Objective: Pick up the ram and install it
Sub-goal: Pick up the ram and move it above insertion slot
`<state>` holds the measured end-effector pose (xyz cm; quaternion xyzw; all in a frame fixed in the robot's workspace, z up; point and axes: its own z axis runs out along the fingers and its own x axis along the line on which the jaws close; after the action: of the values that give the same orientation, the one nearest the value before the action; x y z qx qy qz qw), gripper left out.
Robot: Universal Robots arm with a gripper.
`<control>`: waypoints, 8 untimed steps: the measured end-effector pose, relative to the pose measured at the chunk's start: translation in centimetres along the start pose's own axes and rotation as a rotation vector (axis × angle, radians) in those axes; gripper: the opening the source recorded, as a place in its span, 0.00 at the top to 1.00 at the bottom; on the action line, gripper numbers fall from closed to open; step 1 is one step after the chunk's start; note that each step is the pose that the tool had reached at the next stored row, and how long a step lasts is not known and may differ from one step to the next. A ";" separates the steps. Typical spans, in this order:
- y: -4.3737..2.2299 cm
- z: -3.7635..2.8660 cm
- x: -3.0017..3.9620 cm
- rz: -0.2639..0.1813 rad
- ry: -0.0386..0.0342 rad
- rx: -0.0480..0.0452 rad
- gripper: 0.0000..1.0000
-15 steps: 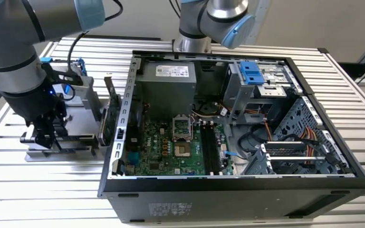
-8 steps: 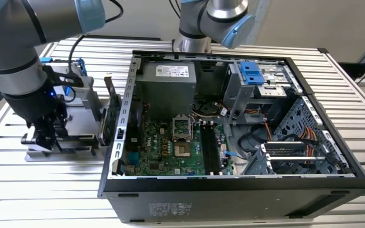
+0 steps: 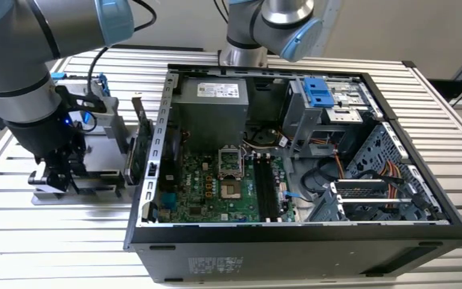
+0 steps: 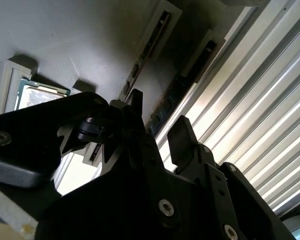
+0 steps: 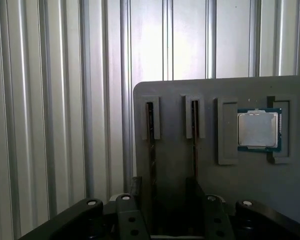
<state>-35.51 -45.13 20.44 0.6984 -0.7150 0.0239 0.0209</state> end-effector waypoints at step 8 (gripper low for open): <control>-0.13 -0.02 0.00 -0.013 -0.0006 0.0007 0.00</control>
<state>-35.39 -45.14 20.47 0.7029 -0.7106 0.0238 0.0206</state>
